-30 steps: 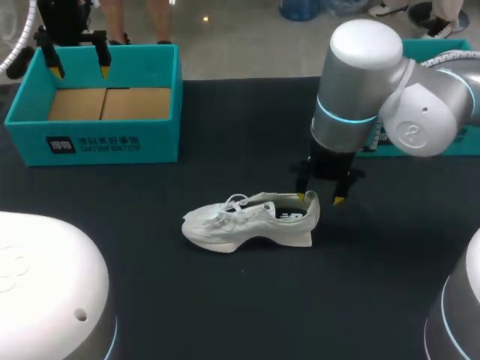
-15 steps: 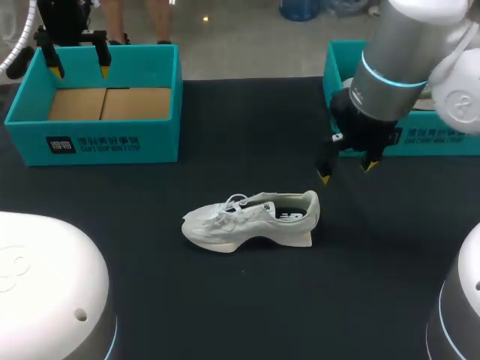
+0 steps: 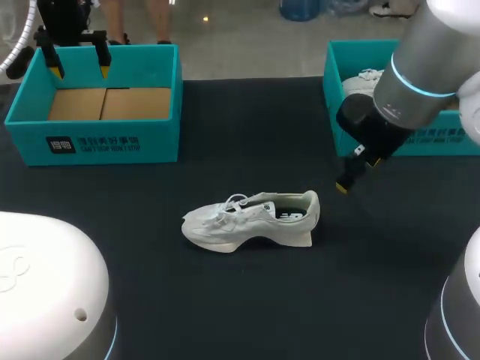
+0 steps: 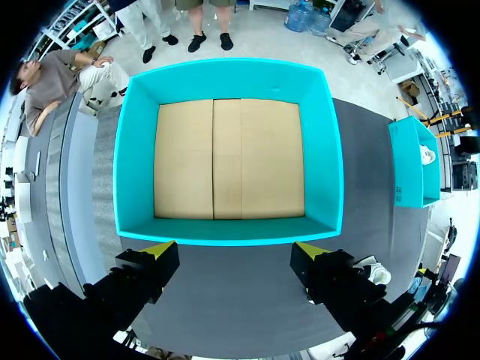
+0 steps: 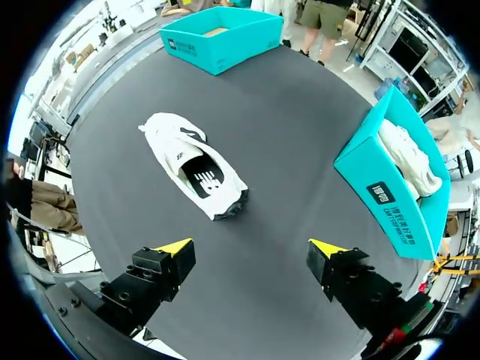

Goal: Take the shoe out of the shoebox, open the shoe tongue, remove and reinsert the insole, then place the shoe into the shoebox

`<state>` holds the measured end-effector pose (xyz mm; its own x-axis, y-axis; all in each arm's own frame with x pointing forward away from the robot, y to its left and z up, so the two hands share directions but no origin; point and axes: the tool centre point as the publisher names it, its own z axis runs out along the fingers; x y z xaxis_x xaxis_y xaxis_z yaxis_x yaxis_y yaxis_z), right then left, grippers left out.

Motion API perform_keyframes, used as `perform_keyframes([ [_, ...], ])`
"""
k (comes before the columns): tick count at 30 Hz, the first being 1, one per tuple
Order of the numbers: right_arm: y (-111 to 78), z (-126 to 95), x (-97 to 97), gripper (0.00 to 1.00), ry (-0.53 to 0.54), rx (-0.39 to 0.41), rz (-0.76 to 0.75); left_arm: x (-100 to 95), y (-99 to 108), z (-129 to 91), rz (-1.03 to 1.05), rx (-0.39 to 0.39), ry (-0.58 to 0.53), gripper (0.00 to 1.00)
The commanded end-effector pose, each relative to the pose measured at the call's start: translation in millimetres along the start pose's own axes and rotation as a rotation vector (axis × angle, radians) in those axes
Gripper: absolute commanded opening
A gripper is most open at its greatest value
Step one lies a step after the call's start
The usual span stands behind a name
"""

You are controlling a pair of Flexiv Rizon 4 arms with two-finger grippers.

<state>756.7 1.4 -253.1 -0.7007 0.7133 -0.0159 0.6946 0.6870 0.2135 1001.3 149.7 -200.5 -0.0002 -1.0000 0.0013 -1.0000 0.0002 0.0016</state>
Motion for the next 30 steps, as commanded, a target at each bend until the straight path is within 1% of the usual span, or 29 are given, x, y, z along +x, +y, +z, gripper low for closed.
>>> perform_keyframes([
  [1, -0.8, 0.9, 0.1, 1.00, 0.000, -0.002, 0.000, -0.1, 0.2, -0.2, 0.000, 0.000, -0.001, 1.00],
  [7, -0.8, 0.9, 0.1, 1.00, 0.000, -0.002, 0.000, -0.1, 0.2, -0.2, 0.000, 0.000, -0.001, 1.00],
  [9, -7.1, -0.2, -6.4, 1.00, 0.019, 0.002, -0.060, -0.1, 0.2, -0.2, 0.000, 0.000, -0.001, 1.00],
  [10, -9.2, -0.3, -8.5, 1.00, 0.056, -0.026, -0.126, -0.1, 0.2, -0.2, 0.000, 0.000, -0.001, 1.00],
  [12, -14.9, -0.3, -12.7, 1.00, 0.092, -0.045, -0.201, -0.1, 0.2, -0.2, 0.000, 0.000, -0.001, 1.00],
  [13, -16.4, -0.8, -13.6, 1.00, 0.119, -0.075, -0.270, -0.1, 0.2, -0.2, 0.000, 0.000, -0.001, 1.00],
  [15, -23.3, -2.2, -16.9, 1.00, 0.141, -0.076, -0.328, -0.1, 0.2, -0.2, 0.000, 0.000, -0.001, 1.00],
  [16, -27.4, -3.8, -19.5, 1.00, 0.148, -0.101, -0.374, -0.1, 0.2, -0.2, 0.000, 0.000, -0.001, 1.00],
  [19, -39.5, -10.6, -28.1, 1.00, 0.159, -0.159, -0.436, -0.1, 0.2, -0.2, 0.000, 0.000, -0.001, 1.00],
  [21, -44.2, -15.1, -30.3, 1.00, 0.146, -0.158, -0.481, -0.1, 0.2, -0.2, 0.000, 0.000, -0.001, 1.00],
  [22, -46.0, -16.7, -31.6, 1.00, 0.148, -0.170, -0.513, -0.1, 0.2, -0.2, 0.000, 0.000, -0.001, 1.00],
  [23, -46.6, -18.7, -31.6, 1.00, 0.134, -0.164, -0.536, -0.1, 0.2, -0.2, 0.000, 0.000, -0.001, 1.00],
  [25, -47.0, -22.0, -34.4, 1.00, 0.113, -0.144, -0.505, -0.1, 0.2, -0.2, 0.000, 0.000, -0.001, 1.00],
  [26, -46.8, -23.2, -35.1, 1.00, 0.093, -0.123, -0.492, -0.1, 0.2, -0.2, 0.000, 0.000, -0.001, 1.00],
  [27, -45.5, -24.5, -36.0, 1.00, 0.066, -0.082, -0.454, -0.1, 0.2, -0.2, 0.000, 0.000, -0.001, 1.00],
  [30, -45.5, -24.5, -36.0, 1.00, 0.066, -0.082, -0.454, -0.1, 0.2, -0.2, 0.000, 0.000, -0.001, 1.00],
])
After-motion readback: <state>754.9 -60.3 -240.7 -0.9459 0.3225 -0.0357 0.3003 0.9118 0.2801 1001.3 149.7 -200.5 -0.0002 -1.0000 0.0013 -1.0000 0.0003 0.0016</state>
